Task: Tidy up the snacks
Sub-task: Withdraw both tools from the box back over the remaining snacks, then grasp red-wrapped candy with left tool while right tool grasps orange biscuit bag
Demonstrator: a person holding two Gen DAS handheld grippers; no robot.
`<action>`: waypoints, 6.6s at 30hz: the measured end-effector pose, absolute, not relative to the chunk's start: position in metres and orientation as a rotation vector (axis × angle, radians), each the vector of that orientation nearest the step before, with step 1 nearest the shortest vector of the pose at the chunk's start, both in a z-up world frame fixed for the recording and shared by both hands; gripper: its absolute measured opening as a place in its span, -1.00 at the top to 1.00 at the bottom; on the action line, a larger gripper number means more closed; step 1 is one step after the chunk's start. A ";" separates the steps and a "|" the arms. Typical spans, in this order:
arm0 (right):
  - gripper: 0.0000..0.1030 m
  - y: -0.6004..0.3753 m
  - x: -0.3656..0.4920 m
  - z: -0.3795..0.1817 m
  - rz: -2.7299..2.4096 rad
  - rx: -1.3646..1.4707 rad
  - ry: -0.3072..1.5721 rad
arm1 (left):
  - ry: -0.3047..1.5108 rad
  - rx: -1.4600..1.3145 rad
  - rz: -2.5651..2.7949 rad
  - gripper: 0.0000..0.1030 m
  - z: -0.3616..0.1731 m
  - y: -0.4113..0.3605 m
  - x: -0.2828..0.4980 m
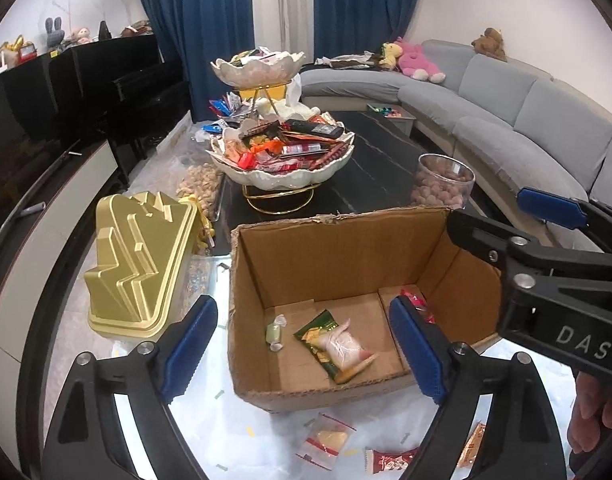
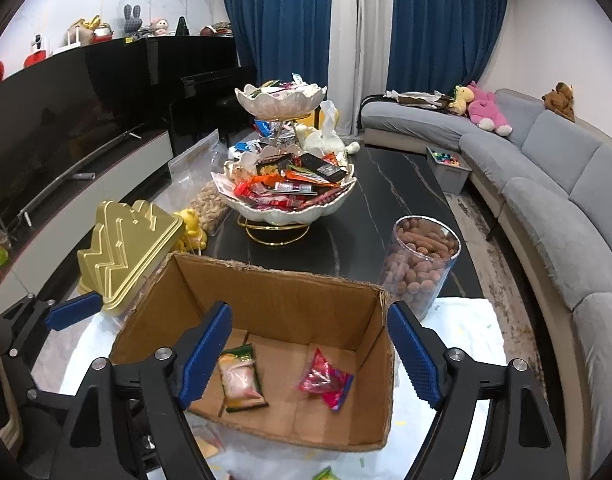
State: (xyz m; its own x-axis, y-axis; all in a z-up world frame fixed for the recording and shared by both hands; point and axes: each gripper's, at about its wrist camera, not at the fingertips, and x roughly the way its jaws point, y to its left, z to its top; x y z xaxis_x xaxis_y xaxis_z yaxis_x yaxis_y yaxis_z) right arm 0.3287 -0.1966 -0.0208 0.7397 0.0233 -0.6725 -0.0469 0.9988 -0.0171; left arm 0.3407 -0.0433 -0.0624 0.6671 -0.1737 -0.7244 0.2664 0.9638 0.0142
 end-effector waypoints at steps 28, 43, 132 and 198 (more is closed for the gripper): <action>-0.57 -0.203 0.275 0.003 0.019 -0.035 0.691 | 0.803 0.133 -0.195 -0.74 -0.047 -0.040 0.294; -0.57 -0.209 0.242 0.000 -0.009 -0.016 0.700 | 0.801 0.117 -0.194 -0.74 -0.042 -0.035 0.260; -0.56 -0.236 0.159 -0.175 -0.068 -0.092 0.976 | 0.905 0.158 -0.169 -0.99 -0.197 -0.047 0.179; -0.10 -0.251 0.163 -0.168 -0.125 -0.026 1.004 | 0.928 0.105 -0.149 0.63 -0.194 -0.041 0.186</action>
